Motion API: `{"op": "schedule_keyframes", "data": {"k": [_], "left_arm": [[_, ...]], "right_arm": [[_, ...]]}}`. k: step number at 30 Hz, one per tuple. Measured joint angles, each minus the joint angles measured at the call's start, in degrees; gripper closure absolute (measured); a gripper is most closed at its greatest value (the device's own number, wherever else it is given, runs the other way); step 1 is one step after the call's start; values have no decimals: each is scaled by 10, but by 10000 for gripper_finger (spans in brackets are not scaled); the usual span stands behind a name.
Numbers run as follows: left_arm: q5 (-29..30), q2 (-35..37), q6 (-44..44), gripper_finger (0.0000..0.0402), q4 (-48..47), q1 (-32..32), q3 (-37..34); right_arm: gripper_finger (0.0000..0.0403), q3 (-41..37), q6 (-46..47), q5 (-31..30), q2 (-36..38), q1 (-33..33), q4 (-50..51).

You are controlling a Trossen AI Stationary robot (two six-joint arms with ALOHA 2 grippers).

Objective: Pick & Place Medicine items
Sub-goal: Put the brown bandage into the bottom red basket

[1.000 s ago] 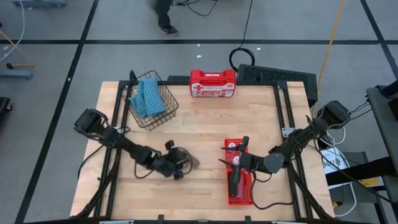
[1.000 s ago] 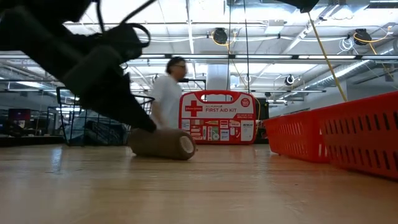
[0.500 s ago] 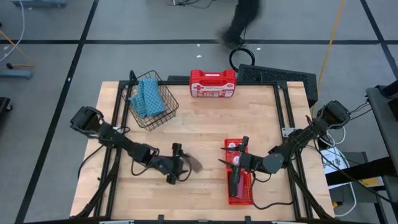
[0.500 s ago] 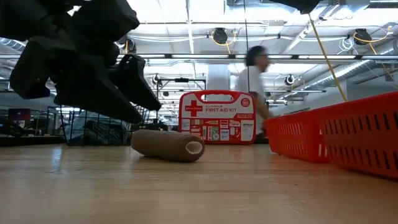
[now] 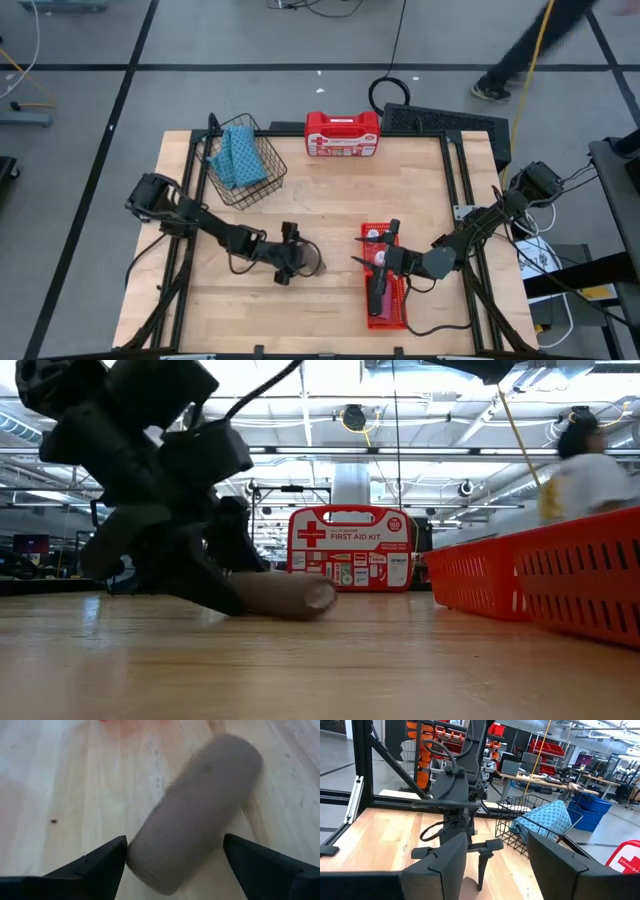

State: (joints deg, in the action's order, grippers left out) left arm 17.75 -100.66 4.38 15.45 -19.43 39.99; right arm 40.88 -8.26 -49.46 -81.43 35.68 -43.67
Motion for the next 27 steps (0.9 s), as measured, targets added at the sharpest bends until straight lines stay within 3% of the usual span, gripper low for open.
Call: {"op": "schedule_keyframes", "data": {"k": [8, 23, 27], "left_arm": [[-28, -29, -67, 60, 50, 12, 0], [-9, -33, -99, 60, 87, 14, 0], [-11, -33, -95, 89, 87, 15, 0]], "right_arm": [[209, 0, 1, 0, 0, 0, 6], [209, 0, 1, 0, 0, 0, 6], [210, 0, 1, 0, 0, 0, 6]]}}
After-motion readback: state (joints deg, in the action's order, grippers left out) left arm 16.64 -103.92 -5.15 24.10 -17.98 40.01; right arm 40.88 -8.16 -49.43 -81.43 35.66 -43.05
